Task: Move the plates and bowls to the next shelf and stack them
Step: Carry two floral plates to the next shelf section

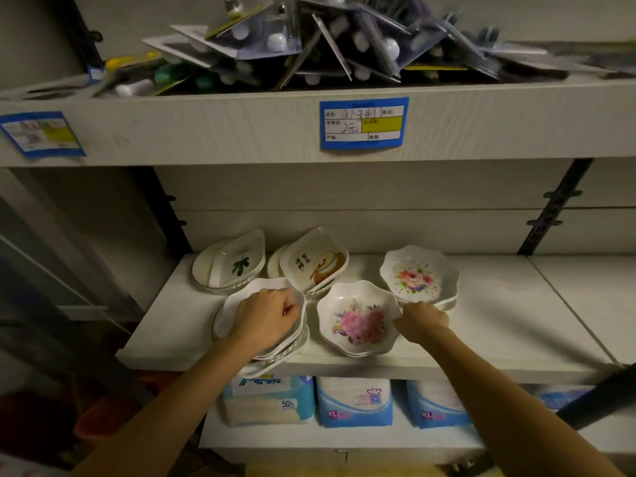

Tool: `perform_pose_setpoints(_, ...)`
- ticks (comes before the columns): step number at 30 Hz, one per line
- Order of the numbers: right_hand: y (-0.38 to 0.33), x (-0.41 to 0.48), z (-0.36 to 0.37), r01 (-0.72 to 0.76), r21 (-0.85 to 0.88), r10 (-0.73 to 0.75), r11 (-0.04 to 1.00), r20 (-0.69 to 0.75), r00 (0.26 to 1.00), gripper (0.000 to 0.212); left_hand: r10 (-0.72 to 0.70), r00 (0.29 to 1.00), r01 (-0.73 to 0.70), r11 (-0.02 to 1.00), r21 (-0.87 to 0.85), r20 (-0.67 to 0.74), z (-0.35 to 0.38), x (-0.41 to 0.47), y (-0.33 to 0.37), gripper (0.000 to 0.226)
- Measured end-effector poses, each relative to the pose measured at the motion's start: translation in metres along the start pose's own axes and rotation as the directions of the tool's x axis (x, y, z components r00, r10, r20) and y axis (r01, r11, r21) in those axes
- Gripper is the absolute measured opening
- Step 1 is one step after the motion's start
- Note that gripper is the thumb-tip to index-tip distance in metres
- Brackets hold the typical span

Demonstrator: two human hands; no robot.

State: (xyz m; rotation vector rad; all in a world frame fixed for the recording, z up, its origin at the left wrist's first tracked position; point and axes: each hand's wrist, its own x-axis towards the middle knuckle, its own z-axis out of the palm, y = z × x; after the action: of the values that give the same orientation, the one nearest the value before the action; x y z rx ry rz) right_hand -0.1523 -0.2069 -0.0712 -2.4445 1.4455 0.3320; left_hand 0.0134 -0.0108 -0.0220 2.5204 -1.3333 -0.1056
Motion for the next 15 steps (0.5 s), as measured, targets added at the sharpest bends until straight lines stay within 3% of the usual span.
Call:
perform_pose_setpoints(9, 0.002, 0.008, -0.014, 0.069, 0.036, -0.072, 0.997, 0.098, 0.993, 0.024, -0.087, 0.995, 0.086, 0.996, 0.017, 0.056, 0.004, -0.008, 0.014, 0.045)
perform_pose_setpoints(15, 0.026, 0.002, -0.045, 0.087, 0.1, -0.082, 0.991, -0.054, 0.995, 0.028, -0.143, 0.946, 0.154, 0.988, -0.016, 0.292, 0.017, -0.007, 0.035, 0.042)
